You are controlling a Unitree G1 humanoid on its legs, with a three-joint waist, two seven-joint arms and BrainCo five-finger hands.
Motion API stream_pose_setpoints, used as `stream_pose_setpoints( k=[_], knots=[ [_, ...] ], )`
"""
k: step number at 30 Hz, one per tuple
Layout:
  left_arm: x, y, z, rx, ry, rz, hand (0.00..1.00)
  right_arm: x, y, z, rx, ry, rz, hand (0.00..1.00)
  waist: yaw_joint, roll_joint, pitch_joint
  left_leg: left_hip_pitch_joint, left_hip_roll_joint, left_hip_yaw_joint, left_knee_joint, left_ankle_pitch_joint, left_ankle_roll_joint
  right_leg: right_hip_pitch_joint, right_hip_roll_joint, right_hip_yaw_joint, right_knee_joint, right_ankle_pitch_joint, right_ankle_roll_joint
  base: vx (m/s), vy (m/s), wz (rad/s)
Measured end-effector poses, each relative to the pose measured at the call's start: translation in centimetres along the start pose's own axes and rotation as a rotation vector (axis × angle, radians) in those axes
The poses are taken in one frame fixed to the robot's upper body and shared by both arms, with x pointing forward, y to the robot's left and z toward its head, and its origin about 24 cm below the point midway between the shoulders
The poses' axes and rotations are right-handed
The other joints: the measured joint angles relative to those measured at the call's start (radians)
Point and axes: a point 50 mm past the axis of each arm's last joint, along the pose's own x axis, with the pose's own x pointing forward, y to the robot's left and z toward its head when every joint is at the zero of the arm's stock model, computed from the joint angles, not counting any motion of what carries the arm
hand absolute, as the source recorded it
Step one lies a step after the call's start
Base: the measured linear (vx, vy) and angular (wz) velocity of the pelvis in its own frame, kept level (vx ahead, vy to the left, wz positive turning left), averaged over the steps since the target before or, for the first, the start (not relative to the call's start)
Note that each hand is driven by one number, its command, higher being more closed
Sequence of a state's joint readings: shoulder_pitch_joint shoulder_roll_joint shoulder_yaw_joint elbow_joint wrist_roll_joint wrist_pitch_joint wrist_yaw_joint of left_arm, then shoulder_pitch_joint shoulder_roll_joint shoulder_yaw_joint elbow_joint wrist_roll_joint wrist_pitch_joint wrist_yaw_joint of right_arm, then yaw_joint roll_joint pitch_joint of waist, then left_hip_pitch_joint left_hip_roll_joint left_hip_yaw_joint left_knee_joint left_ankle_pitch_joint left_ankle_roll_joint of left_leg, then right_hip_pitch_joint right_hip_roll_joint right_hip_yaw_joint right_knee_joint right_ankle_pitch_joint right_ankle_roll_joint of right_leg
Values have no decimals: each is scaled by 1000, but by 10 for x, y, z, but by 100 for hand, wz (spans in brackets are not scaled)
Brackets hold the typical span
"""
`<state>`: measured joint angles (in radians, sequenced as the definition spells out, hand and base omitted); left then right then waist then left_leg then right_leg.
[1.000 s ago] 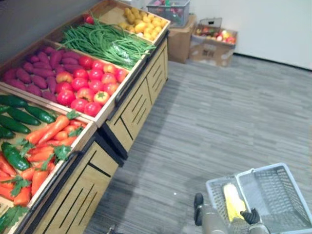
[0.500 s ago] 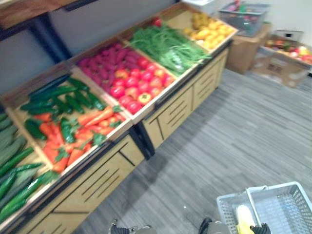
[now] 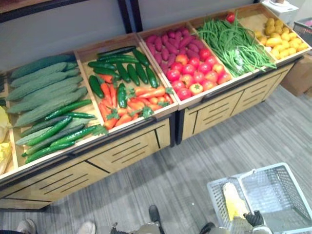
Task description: Pick vegetable in the basket
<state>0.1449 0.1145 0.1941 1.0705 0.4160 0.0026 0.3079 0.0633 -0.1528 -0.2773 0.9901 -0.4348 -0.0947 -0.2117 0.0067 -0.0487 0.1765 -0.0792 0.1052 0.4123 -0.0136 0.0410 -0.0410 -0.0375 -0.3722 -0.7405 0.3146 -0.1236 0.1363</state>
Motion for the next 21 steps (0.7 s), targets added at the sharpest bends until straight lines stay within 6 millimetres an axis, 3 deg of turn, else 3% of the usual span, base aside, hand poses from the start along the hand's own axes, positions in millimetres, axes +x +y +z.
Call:
stream_pose_setpoints(
  k=[2,3,4,5,6,9,10,11,12,13,14,15,16,21],
  knots=[
    [0,3,-4,8,10,5,0,-1,4,1,-2,-2,12,100,-4,-10,0,6,-10,5,-8,-9,5,-40,-9,110,62,26,-19,37,132,-14],
    [2,8,-4,13,8,17,0,-3,11,-2,4,7,33,100,-6,-12,0,32,-2,-5,-36,-8,4,-62,14,212,90,72,-28,106,127,4],
    [2,10,-5,16,9,22,0,-5,15,-3,10,14,43,100,-5,-13,-1,43,5,-13,-48,-3,-1,-71,22,244,111,92,-39,120,79,5],
    [3,11,-5,18,9,25,0,-6,17,-4,12,18,48,100,-6,-13,-1,51,10,-15,-57,-1,-2,-84,24,263,141,103,-44,142,27,5],
    [3,14,-5,19,5,32,0,-9,23,-7,15,29,67,100,-5,-8,0,52,33,-28,-55,-2,-4,-105,53,323,111,72,-45,102,-14,9],
    [8,22,5,16,-23,53,0,-13,31,-12,14,46,96,100,-10,-26,0,45,53,-76,-54,0,-24,-104,119,440,-44,70,-32,130,-107,40],
    [8,23,8,6,-29,58,0,-14,32,-15,12,55,102,100,-12,-38,-1,45,49,-99,-53,6,-44,-97,132,484,-108,84,-13,115,-120,52],
    [9,25,9,4,-33,62,0,-15,34,-17,12,61,108,100,-15,-53,-5,46,40,-106,-55,12,-58,-94,130,492,-130,103,3,187,-235,65],
    [10,29,10,-10,-32,75,0,-17,37,-20,13,80,121,100,-21,-84,-4,54,25,-124,-63,23,-71,-78,110,480,-134,82,29,149,-204,43],
    [8,18,12,-43,-31,52,0,-12,31,-15,8,69,104,100,-21,-51,-2,60,51,-124,-82,44,-81,-78,141,465,-133,75,18,149,-204,28],
    [6,14,13,-56,-31,41,0,-10,28,-12,4,59,97,100,-21,-42,2,60,61,-124,-82,47,-86,-77,153,462,-138,68,8,117,-177,-9],
    [5,9,12,-82,-20,34,0,-7,23,-9,-4,52,87,100,-13,-16,2,57,85,-126,-82,51,-94,-75,181,459,-149,67,5,68,-117,-11],
    [1,-2,12,-173,10,10,0,-10,23,-16,-19,63,94,100,-25,52,-23,65,94,-116,-85,59,-113,10,213,425,-261,90,0,68,-117,-9],
    [1,-2,12,-173,10,10,0,-10,23,-16,-18,64,94,100,-25,52,-23,66,94,-115,-85,59,-113,10,213,425,-261,90,0,0,0,0]
  ],
)
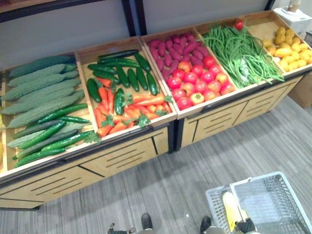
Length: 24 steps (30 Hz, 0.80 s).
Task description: Pick vegetable in the basket
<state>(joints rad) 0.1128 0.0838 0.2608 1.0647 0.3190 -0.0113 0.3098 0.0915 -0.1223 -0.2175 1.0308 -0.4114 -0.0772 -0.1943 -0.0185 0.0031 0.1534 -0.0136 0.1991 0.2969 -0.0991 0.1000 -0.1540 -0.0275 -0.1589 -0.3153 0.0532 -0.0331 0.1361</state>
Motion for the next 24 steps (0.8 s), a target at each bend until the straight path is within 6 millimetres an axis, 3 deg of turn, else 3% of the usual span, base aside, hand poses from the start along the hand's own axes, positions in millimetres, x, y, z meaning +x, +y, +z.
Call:
stream_pose_setpoints(
  k=[13,24],
  knots=[
    [6,17,3,4,-30,-1,0,-1,-17,-19,133,73,-35,100,-1,2,-37,39,-7,-8,-2,-15,5,53,-1,-6,-20,1,2,2,1,0],
    [5,13,3,39,-39,-22,0,-3,-15,-27,96,98,-25,100,-4,-1,-68,34,-8,-31,-3,-14,6,54,-2,-17,-15,0,1,-1,-2,2]
  ],
)
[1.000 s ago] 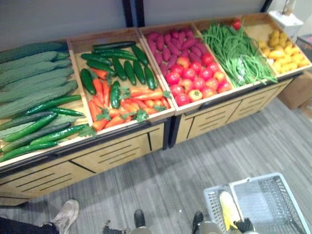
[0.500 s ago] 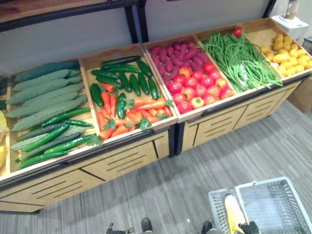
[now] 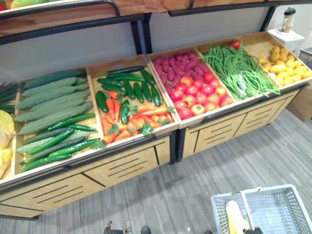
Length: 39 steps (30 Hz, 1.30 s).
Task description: Pick vegetable in the basket
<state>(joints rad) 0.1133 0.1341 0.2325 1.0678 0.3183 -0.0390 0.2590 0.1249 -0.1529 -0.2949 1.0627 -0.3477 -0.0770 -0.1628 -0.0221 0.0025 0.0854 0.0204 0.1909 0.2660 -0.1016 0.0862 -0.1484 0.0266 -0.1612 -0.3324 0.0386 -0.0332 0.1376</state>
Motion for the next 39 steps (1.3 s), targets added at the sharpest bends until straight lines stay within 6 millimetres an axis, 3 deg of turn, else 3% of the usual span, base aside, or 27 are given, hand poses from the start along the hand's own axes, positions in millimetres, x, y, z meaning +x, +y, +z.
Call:
stream_pose_setpoints(
  k=[6,9,10,13,15,17,23,27,33,35,36,39],
  knots=[
    [0,-1,-2,2,7,-1,0,2,-3,5,-1,-9,-8,100,0,8,7,0,5,-16,9,0,-1,-26,-10,-9,89,-61,-14,4,-9,9],
    [0,0,1,-1,-3,2,0,2,-4,4,-2,-7,-12,100,-1,5,28,-102,16,-66,243,-87,11,-17,-30,-34,143,-124,-6,-12,-18,44],
    [0,0,1,-3,-4,2,0,2,-5,3,-4,-6,-16,100,0,-1,46,-153,12,-68,362,-90,21,10,-43,-44,146,-133,-4,-22,-23,53],
    [-2,-1,-5,-13,13,-1,0,4,-15,3,-18,-6,-38,100,19,0,64,-200,10,-89,485,-85,26,35,-54,-47,144,-138,1,8,-16,18],
    [-2,0,-8,-28,27,4,0,5,-22,4,-22,-10,-57,100,27,16,60,-204,1,-87,445,-70,43,27,-54,-47,132,-135,2,31,7,18],
    [-2,0,-8,-31,28,5,0,6,-22,8,-15,-17,-61,100,27,19,59,-176,-4,-81,337,-38,39,29,-52,-46,96,-109,1,45,10,21],
    [-2,-1,-7,-38,30,5,0,7,-23,10,10,-17,-71,100,24,23,56,-106,2,-53,177,-25,28,33,-18,-19,17,-51,-2,50,0,-15],
    [-1,-3,1,-25,7,-2,0,7,-19,13,26,-21,-78,100,23,8,56,-57,-13,-23,105,-53,15,-4,-25,34,41,-44,5,6,70,-38],
    [2,3,5,22,-17,3,0,6,-12,11,37,-10,-67,100,19,-48,61,-31,-86,33,86,-106,49,-78,-112,99,167,-50,14,-37,124,-24],
    [3,9,4,29,-17,17,0,5,-11,8,36,3,-63,100,14,-47,62,-13,-87,26,65,-106,49,-124,-120,101,271,-24,-24,-14,120,4],
    [4,13,2,32,-12,27,0,4,-9,5,36,12,-59,100,13,-40,60,-8,-72,26,61,-106,49,-161,-110,100,338,11,-69,21,94,-4],
    [5,28,-6,40,11,66,0,1,2,3,50,20,-32,100,5,-56,52,6,-60,20,37,-106,49,-204,-105,110,419,58,-71,47,53,1]
  ],
)
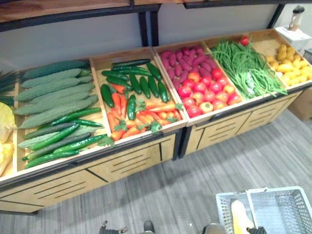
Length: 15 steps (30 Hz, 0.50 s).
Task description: Pick vegetable in the basket
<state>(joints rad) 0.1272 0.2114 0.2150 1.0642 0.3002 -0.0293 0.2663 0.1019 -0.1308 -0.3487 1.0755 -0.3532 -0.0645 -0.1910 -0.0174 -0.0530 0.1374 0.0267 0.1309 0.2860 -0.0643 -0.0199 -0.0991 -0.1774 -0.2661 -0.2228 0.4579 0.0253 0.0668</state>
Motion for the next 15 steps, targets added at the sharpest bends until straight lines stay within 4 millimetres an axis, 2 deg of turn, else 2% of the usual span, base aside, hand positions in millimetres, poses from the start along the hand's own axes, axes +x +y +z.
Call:
stream_pose_setpoints(
  k=[3,5,6,7,9,10,11,12,13,14,15],
  knots=[
    [0,3,-6,-20,30,13,0,-2,8,1,9,1,21,100,0,-20,-4,9,-4,-3,-7,13,2,-3,2,8,-11,3,4,118,-6,-3],
    [0,-1,-2,-29,24,6,0,-1,8,3,11,-3,19,100,-8,-19,-2,6,-5,-21,-6,24,19,-12,-1,17,15,7,11,127,-24,12],
    [1,-1,2,-35,16,8,0,-1,8,4,12,-6,19,100,-10,-10,3,7,4,-33,-6,24,21,-30,2,37,30,-10,18,133,-70,28],
    [2,1,6,-40,7,17,0,-2,11,3,13,-1,29,100,-7,-8,3,6,18,-44,-5,23,19,-20,27,62,-31,-60,25,104,-82,29],
    [4,4,10,-46,0,30,0,-2,15,4,13,-1,39,100,-10,-14,2,-7,24,-75,-2,24,5,-9,49,69,-155,-59,27,88,-160,44],
    [5,6,13,-49,-7,36,0,-2,15,2,12,5,41,100,-8,-31,7,-8,11,-87,-2,27,-8,1,47,68,-224,-27,61,88,-217,52],
    [5,7,13,-51,-5,40,0,-2,14,1,11,14,39,100,-8,-41,9,-4,5,-99,-3,27,-15,17,44,59,-225,-58,80,112,-235,39],
    [3,-1,13,-69,2,23,0,1,9,7,3,2,25,100,-7,-25,14,-6,9,-106,-6,34,-27,29,51,55,-243,-94,85,94,-224,15],
    [0,-11,12,-88,15,0,0,5,2,17,-4,-22,9,100,-5,1,30,-8,28,-108,-10,41,-38,32,70,40,-248,-105,79,80,-206,8],
    [-1,-16,10,-95,26,-11,0,6,-1,19,-6,-29,2,100,-6,9,35,-8,38,-110,-13,45,-45,34,80,33,-251,-106,76,38,-178,12],
    [-4,-23,6,-100,50,-29,0,7,-6,18,-8,-27,-9,100,-6,32,32,-6,59,-117,-18,51,-54,50,99,12,-260,-111,68,47,-180,31]
  ],
)
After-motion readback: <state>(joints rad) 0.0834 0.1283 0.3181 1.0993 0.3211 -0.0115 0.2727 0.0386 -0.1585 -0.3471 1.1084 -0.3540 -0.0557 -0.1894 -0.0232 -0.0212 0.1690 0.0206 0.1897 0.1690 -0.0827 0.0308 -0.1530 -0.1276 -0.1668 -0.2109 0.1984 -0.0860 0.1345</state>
